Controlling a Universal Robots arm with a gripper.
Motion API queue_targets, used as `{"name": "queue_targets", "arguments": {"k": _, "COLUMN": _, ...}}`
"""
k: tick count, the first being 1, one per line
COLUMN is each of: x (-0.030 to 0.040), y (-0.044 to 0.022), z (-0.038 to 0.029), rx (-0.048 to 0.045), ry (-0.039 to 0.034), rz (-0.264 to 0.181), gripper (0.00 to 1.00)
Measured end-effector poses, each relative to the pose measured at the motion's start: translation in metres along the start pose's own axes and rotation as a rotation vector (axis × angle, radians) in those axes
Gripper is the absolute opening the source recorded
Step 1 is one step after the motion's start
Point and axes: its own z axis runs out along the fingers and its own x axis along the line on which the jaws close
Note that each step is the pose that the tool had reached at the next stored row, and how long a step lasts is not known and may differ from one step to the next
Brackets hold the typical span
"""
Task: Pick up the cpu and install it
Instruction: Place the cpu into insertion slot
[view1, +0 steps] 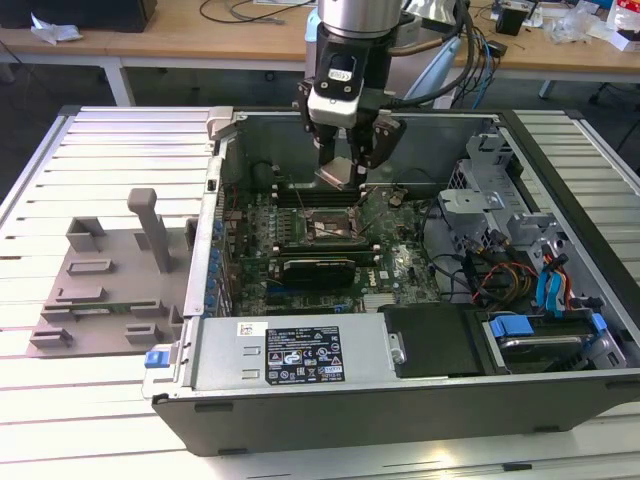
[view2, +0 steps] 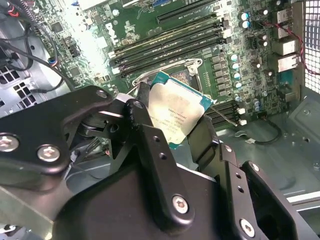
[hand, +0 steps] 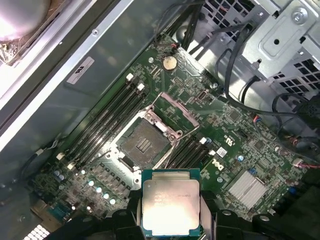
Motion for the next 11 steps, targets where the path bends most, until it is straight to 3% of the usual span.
{"name": "queue_targets", "arguments": {"k": 2, "x": 0.0, "y": 0.0, "z": 0.0, "rx": 0.0012, "ry": 0.0007, "rz": 0.04, "gripper": 0.55}}
{"name": "queue_targets", "arguments": {"k": 11, "x": 0.0, "y": 0.0, "z": 0.0001, "rx": 0.0038, "ry": 0.0025, "rz": 0.134, "gripper": 0.55}}
